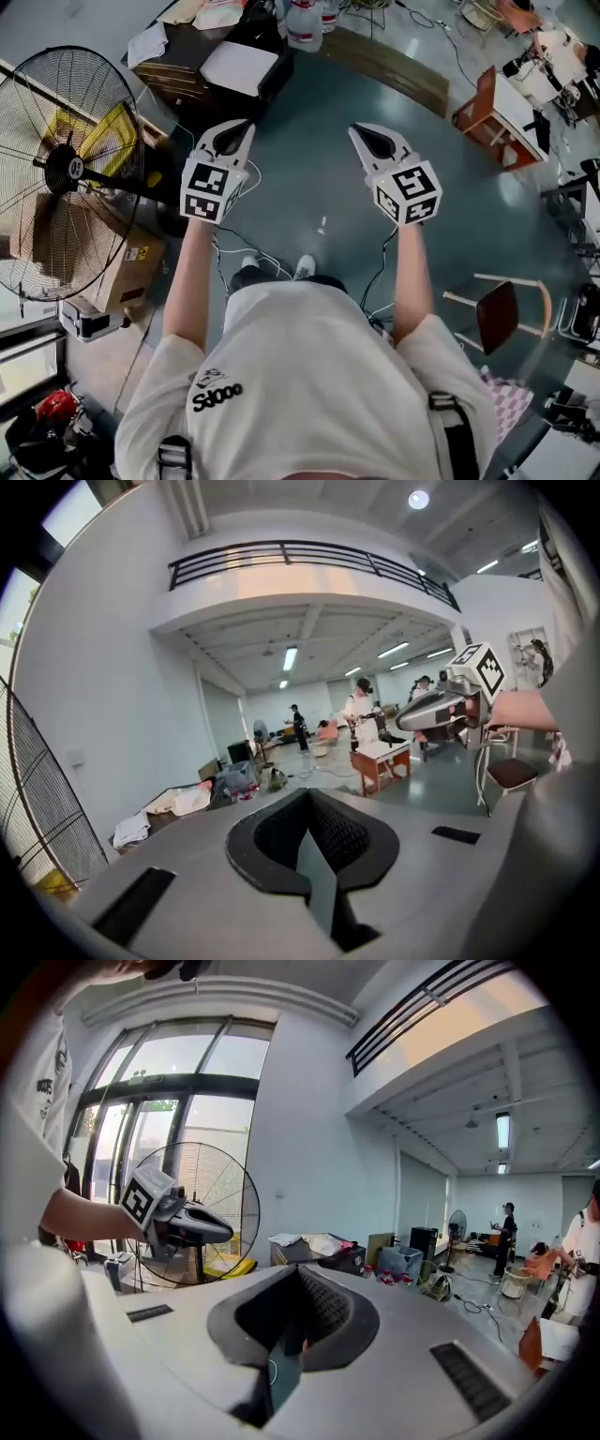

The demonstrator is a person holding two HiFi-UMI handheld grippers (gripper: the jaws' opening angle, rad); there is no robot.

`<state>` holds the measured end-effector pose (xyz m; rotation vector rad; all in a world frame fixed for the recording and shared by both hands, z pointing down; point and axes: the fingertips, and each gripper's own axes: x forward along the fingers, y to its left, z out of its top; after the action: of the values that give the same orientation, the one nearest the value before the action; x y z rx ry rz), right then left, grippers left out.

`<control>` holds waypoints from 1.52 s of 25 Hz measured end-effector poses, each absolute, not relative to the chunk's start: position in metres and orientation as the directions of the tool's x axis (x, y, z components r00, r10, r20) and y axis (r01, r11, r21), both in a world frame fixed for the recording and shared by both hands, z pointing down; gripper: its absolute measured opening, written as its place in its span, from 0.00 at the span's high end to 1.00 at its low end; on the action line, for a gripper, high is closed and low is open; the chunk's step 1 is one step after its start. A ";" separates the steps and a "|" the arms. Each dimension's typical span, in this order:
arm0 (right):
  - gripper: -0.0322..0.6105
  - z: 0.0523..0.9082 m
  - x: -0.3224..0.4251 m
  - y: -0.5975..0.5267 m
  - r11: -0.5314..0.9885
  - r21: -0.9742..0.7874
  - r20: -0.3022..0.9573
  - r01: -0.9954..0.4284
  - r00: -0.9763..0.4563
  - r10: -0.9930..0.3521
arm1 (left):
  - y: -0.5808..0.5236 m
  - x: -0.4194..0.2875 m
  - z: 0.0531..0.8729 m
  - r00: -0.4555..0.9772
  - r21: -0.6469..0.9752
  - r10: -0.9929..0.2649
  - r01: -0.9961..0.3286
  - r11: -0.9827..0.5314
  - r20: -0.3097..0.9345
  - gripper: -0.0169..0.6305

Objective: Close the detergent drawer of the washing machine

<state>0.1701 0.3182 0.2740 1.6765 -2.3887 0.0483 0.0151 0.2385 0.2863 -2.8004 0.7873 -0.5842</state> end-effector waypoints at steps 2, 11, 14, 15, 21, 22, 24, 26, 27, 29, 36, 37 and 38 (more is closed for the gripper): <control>0.95 0.275 0.176 0.305 0.348 0.094 0.192 -0.933 -0.326 -0.926 | 0.226 0.021 0.287 0.783 -0.270 -0.532 -0.463 -0.844 0.323 0.95; 0.95 0.291 0.187 0.234 0.339 0.111 0.216 -0.934 -0.311 -0.926 | 0.151 0.039 0.303 0.807 -0.249 -0.505 -0.444 -0.861 0.308 0.95; 0.95 0.293 0.191 0.200 0.321 0.124 0.222 -0.939 -0.290 -0.931 | 0.114 0.042 0.306 0.816 -0.253 -0.492 -0.429 -0.867 0.303 0.95; 0.95 0.292 0.190 0.187 0.318 0.129 0.222 -0.939 -0.285 -0.932 | 0.100 0.040 0.306 0.816 -0.256 -0.491 -0.426 -0.868 0.305 0.95; 0.95 0.289 0.174 0.095 0.304 0.152 0.238 -0.941 -0.263 -0.935 | -0.003 0.027 0.307 0.820 -0.250 -0.475 -0.411 -0.877 0.318 0.95; 0.95 0.291 0.171 0.079 0.297 0.153 0.237 -0.943 -0.257 -0.937 | -0.019 0.025 0.310 0.824 -0.251 -0.467 -0.402 -0.881 0.321 0.95; 0.95 0.294 0.169 0.050 0.283 0.154 0.234 -0.947 -0.243 -0.941 | -0.048 0.023 0.314 0.828 -0.250 -0.457 -0.391 -0.886 0.323 0.95; 0.95 0.297 0.169 0.027 0.274 0.156 0.240 -0.949 -0.232 -0.943 | -0.072 0.023 0.315 0.832 -0.237 -0.451 -0.390 -0.890 0.325 0.95; 0.95 0.300 0.168 0.017 0.271 0.159 0.247 -0.949 -0.228 -0.942 | -0.082 0.023 0.316 0.833 -0.228 -0.446 -0.389 -0.893 0.326 0.95; 0.95 0.305 0.166 -0.001 0.270 0.170 0.265 -0.948 -0.220 -0.939 | -0.099 0.023 0.321 0.839 -0.209 -0.433 -0.383 -0.900 0.330 0.95; 0.87 0.347 0.160 -0.046 0.297 0.148 0.344 -0.943 -0.232 -0.910 | -0.144 0.025 0.348 0.840 -0.180 -0.398 -0.356 -0.917 0.368 0.95; 0.86 0.356 0.162 -0.050 0.302 0.140 0.360 -0.943 -0.236 -0.903 | -0.146 0.026 0.352 0.837 -0.174 -0.395 -0.355 -0.919 0.379 0.95; 0.84 0.364 0.164 -0.054 0.311 0.131 0.373 -0.941 -0.243 -0.895 | -0.148 0.028 0.357 0.833 -0.169 -0.392 -0.354 -0.920 0.390 0.95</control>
<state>0.1639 -0.0545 0.3638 1.6390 -2.2062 0.1674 0.0281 -0.1476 0.3569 -2.9209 0.5956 -0.6517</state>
